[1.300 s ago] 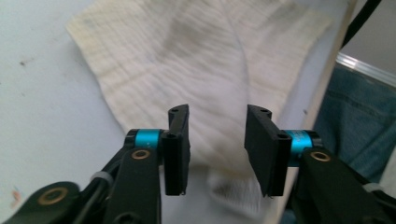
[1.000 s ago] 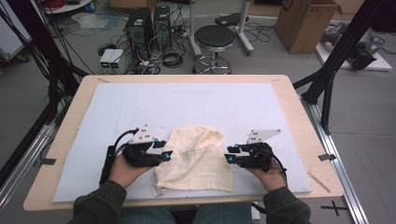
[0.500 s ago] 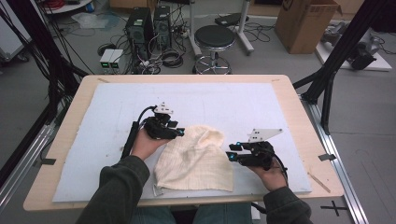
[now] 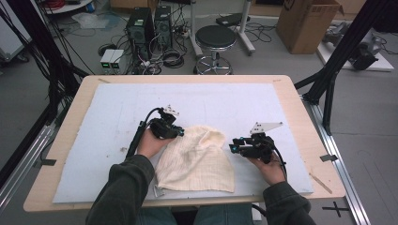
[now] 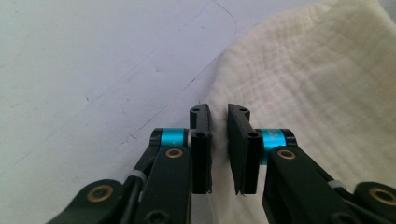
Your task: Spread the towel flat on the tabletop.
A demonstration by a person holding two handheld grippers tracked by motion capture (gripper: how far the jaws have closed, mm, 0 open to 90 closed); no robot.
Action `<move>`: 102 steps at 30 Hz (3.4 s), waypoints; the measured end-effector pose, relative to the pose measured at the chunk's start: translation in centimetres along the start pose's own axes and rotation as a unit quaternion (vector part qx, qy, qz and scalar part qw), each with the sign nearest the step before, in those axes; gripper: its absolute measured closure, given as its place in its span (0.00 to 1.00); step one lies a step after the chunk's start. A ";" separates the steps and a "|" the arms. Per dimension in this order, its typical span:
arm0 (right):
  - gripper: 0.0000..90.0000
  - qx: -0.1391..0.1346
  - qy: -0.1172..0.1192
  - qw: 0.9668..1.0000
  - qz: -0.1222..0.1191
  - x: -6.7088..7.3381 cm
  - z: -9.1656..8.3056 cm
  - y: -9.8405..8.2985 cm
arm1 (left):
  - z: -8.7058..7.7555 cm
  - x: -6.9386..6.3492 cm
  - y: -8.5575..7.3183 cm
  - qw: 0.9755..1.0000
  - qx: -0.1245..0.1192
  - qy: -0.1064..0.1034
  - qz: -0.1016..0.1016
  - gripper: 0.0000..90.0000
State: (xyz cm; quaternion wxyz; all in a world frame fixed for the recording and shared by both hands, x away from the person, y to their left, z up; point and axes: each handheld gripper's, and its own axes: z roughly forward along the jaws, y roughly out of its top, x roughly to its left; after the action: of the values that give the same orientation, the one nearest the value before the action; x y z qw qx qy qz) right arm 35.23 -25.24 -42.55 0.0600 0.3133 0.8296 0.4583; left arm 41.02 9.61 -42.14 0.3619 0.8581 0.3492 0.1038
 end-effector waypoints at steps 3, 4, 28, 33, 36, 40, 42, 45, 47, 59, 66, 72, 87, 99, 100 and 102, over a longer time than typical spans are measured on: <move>0.75 0.016 0.000 1.000 0.005 -0.5 0.9 0.4 | -0.5 -0.3 0.0 1.000 0.001 0.003 0.014 0.95; 0.76 0.018 -0.001 1.000 0.006 -0.6 1.2 0.6 | -0.7 -0.3 0.0 1.000 -0.001 0.005 0.017 0.96; 0.99 0.063 0.014 0.998 -0.018 -0.1 6.1 2.7 | -5.9 0.3 -4.6 0.998 -0.047 0.032 0.013 0.95; 0.99 0.055 0.016 0.998 -0.023 0.0 4.2 4.1 | -7.1 0.6 -4.4 0.997 -0.073 0.038 0.003 0.95; 0.89 0.052 0.025 0.998 -0.012 -0.1 3.8 4.7 | -7.3 0.8 -4.5 0.996 -0.071 0.044 0.002 0.95; 0.76 0.078 0.025 0.997 -0.006 -0.1 5.5 4.5 | -7.3 1.0 -4.8 0.997 -0.060 0.044 0.001 0.95; 0.75 0.071 0.031 0.997 -0.002 -0.1 6.2 4.4 | -7.3 1.1 -4.8 0.997 -0.060 0.044 -0.001 0.95; 0.75 0.077 0.035 0.996 -0.001 -0.3 7.5 4.2 | -7.4 1.4 -5.0 0.997 -0.059 0.042 -0.005 0.95; 0.83 0.080 0.045 0.996 0.005 -0.4 8.0 4.0 | -7.4 1.5 -5.1 0.998 -0.058 0.039 -0.005 0.95; 0.97 0.050 0.063 0.996 -0.022 0.3 3.9 5.2 | -7.8 1.1 -5.1 0.997 -0.075 0.035 -0.003 0.95; 0.97 0.051 -0.010 0.995 -0.084 1.3 0.1 8.8 | -6.8 0.1 -4.8 0.996 -0.081 0.021 -0.008 0.95; 0.83 0.079 -0.059 0.994 -0.054 -1.0 3.8 9.1 | -5.5 0.3 -5.0 0.998 -0.043 0.046 -0.008 0.94; 0.68 0.112 -0.058 0.992 0.011 -3.4 6.0 7.0 | -4.3 -0.2 -5.3 0.999 -0.006 0.038 0.016 0.93; 0.98 0.146 -0.068 0.986 -0.034 -1.8 7.7 5.7 | -4.9 -1.1 -6.3 1.000 -0.011 0.007 0.018 0.95; 0.98 0.142 -0.065 0.987 -0.033 -1.7 7.5 5.5 | -5.1 -1.3 -6.5 1.000 -0.013 0.005 0.018 0.95; 0.98 0.140 -0.049 0.989 -0.024 -1.7 6.9 5.0 | -5.5 -1.7 -6.7 1.000 -0.018 -0.004 0.022 0.95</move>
State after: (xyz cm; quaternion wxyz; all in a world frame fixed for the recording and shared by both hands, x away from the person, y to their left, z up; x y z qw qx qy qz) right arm 41.55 -19.32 -42.84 0.0669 0.3204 0.8889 0.3205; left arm 33.90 14.81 -42.74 0.3762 0.8595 0.3265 0.1144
